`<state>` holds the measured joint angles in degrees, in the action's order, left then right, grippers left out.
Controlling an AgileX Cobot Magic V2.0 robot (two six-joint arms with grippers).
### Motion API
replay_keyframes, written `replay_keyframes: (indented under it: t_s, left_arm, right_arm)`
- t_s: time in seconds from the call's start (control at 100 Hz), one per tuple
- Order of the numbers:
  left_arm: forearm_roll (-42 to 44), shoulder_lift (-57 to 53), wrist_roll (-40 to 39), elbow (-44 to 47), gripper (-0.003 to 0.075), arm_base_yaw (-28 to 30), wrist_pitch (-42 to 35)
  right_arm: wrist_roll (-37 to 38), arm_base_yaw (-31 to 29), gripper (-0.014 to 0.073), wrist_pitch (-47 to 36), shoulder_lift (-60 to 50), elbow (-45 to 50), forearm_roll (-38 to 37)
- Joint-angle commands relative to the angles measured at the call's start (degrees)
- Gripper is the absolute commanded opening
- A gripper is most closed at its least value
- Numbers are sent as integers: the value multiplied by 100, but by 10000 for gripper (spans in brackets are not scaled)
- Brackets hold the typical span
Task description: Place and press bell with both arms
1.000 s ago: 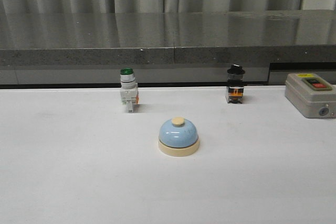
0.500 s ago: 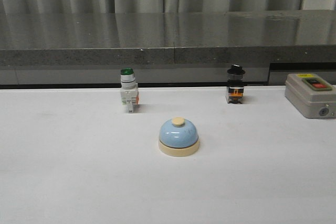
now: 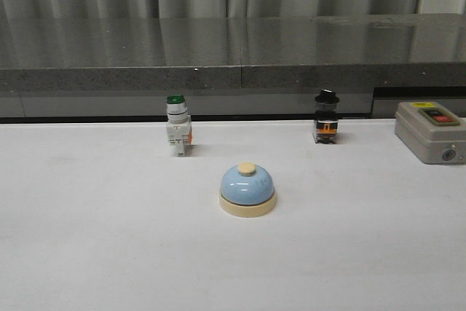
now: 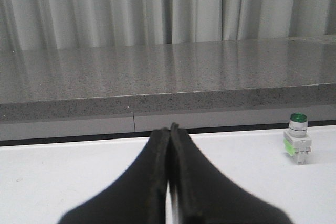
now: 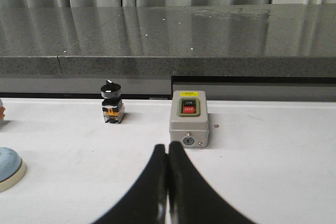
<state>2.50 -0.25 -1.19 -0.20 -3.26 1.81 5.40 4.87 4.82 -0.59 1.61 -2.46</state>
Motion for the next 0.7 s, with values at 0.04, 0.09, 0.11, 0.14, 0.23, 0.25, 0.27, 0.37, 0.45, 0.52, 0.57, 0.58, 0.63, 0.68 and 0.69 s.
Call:
replay_keyframes:
  t_s: [0.04, 0.09, 0.11, 0.14, 0.23, 0.25, 0.27, 0.37, 0.45, 0.52, 0.57, 0.58, 0.63, 0.68, 0.69]
  left_arm:
    - [-48, -182, -58, 321, -21, 12, -481]
    - [-48, -182, -58, 321, -21, 12, -481]
    - [-48, -182, -58, 321, -21, 12, -481]
    - [-48, -182, -58, 321, -21, 12, -481]
    - [-48, -182, -58, 321, -21, 12, -481]
    - [-48, -182, -58, 321, -21, 12, -481]
    - [-48, -182, -58, 321, -21, 12, -481]
    - [-48, -182, -58, 321, -21, 12, -481]
    - [-48, -182, -58, 321, -21, 12, -481]
    - [-48, -182, -58, 321, -21, 12, -481]
    - [-48, -182, -58, 321, -21, 12, -481]
    - [-48, -182, -58, 321, -21, 12, -481]
    - [-48, -182, -58, 321, -21, 12, -481]
    - [-48, -182, -58, 321, -21, 12, -481]
    - [-48, -182, -58, 321, -21, 12, -481]
  right_arm:
    - [-45, -43, -64, -482, -109, -111, -14]
    - [-45, -43, -64, -482, -109, -111, -14]
    - [-45, -43, -64, -482, -109, -111, -14]
    - [-45, -43, -64, -482, -109, -111, -14]
    - [-45, -43, -64, -482, -109, -111, -14]
    - [-45, -43, -64, -482, -109, -111, -14]
    - [-45, -43, -64, -482, -109, -111, -14]
    - [-45, -43, -64, -482, -109, -111, -14]
    - [-45, -43, -64, -482, -109, -111, -14]
    - [-45, -43, -64, -482, -109, -111, -14]
    - [-45, -43, -64, -531, -111, -111, -14]
    - [-45, -43, -64, -547, -111, -111, -14]
    - [-45, -43, -64, -566, -111, -111, -14]
    - [-45, -43, -64, -587, -111, -111, -14]
    - [-45, -43, -64, -586, -111, -111, -14]
